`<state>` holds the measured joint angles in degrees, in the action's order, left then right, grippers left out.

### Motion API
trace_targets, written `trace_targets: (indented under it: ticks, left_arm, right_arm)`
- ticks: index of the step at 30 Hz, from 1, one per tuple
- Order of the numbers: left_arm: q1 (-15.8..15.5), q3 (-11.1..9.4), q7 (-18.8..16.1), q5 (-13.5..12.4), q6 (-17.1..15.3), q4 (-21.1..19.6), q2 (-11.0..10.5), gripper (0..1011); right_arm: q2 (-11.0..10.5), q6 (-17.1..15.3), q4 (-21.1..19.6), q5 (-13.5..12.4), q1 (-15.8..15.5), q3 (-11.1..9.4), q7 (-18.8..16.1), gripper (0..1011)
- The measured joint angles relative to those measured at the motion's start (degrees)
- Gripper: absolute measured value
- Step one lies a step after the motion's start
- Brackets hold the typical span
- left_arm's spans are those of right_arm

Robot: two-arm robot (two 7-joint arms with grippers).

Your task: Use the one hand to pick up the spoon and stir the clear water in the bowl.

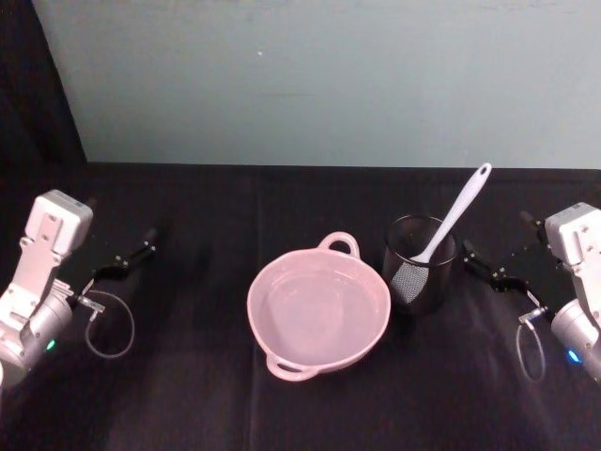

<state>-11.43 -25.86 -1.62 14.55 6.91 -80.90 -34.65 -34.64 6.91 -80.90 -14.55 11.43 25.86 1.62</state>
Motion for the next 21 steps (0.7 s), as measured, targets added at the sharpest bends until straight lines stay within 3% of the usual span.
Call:
trace_targets:
  ticks: [21]
  left_arm:
    - [0.0, 0.0, 0.0, 0.0, 0.0, 0.0, 0.0, 1005]
  right_arm:
    - [0.17, 0.17, -0.16, -0.2, -0.44, -0.71, -0.02, 1002]
